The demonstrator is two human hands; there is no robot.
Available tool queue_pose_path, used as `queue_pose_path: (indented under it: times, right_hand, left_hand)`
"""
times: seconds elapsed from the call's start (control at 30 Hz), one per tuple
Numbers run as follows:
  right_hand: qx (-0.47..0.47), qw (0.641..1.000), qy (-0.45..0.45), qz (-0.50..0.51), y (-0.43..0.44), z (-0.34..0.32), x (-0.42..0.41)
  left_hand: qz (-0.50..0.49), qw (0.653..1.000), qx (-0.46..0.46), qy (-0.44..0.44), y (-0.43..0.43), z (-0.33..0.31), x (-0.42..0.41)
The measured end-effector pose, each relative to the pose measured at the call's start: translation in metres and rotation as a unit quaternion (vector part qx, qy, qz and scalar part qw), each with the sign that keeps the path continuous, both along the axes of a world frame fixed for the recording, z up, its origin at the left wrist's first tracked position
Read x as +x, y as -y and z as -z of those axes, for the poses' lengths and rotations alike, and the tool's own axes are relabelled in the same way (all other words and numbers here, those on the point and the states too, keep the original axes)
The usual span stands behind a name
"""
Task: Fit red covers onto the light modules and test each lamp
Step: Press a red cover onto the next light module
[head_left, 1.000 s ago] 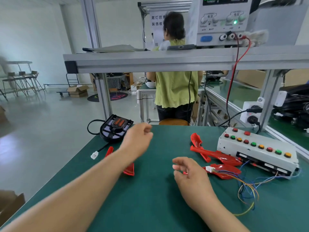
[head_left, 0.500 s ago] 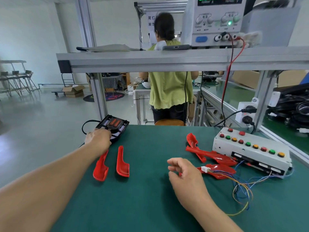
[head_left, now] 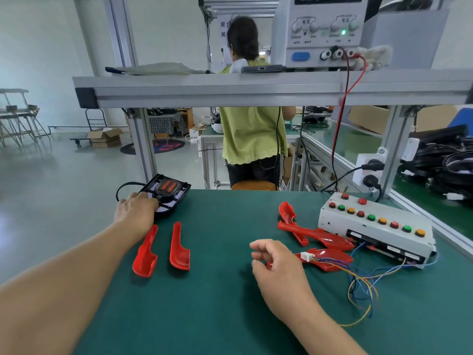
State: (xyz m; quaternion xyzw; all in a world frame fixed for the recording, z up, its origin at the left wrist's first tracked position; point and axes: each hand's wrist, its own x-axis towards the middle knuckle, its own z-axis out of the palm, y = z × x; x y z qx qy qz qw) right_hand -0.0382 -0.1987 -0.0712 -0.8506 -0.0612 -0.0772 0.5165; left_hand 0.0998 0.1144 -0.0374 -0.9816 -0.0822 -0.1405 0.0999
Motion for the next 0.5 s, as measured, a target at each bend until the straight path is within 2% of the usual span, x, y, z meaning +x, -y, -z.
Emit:
queue_pose_path:
  times: [0.1, 0.27, 0.5]
  right_hand:
    - [0.001, 1.0, 0.001, 0.0, 0.0, -0.001, 0.0]
    - [-0.002, 1.0, -0.003, -0.001, -0.001, -0.001, 0.0]
    - [-0.001, 1.0, -0.005, -0.005, -0.001, -0.001, 0.0]
  left_hand:
    - [0.0, 0.999, -0.022, 0.033, -0.007, 0.001, 0.0]
    - [0.006, 0.999, -0.028, 0.03, -0.019, 0.004, 0.003]
    - [-0.006, 0.98, -0.199, -0.024, -0.028, 0.012, 0.01]
